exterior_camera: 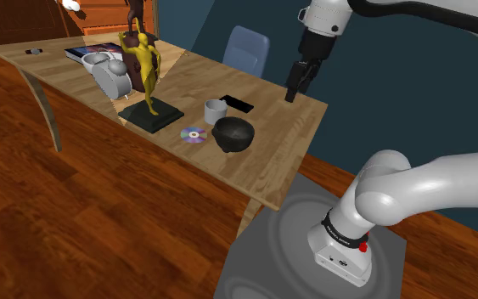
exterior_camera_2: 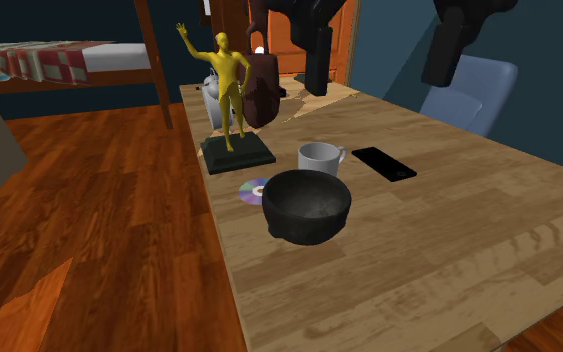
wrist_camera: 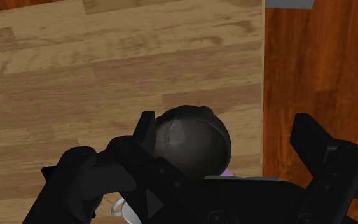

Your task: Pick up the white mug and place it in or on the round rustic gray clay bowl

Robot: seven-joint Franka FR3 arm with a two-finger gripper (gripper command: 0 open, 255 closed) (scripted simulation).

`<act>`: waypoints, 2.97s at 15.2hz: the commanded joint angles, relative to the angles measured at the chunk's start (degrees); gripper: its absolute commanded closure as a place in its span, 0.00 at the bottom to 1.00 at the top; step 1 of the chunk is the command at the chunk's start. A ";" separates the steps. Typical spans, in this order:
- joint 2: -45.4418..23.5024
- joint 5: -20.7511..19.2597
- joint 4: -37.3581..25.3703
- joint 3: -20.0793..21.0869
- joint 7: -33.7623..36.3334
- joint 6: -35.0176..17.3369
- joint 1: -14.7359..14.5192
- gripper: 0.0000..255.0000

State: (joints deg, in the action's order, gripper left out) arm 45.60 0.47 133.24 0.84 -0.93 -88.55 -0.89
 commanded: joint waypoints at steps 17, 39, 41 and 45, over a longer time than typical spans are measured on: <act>-32.22 -1.94 -9.51 -0.92 -0.04 -21.72 1.50 0.00; -72.13 -2.93 -40.55 -2.09 0.05 -29.58 2.79 0.00; -72.73 -2.94 -39.88 -2.11 0.06 -30.85 2.83 0.00; -73.21 -2.95 -39.36 -2.12 0.06 -31.84 2.86 0.00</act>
State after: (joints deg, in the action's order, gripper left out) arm -27.62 -2.48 93.75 -1.27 -0.84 -120.26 1.95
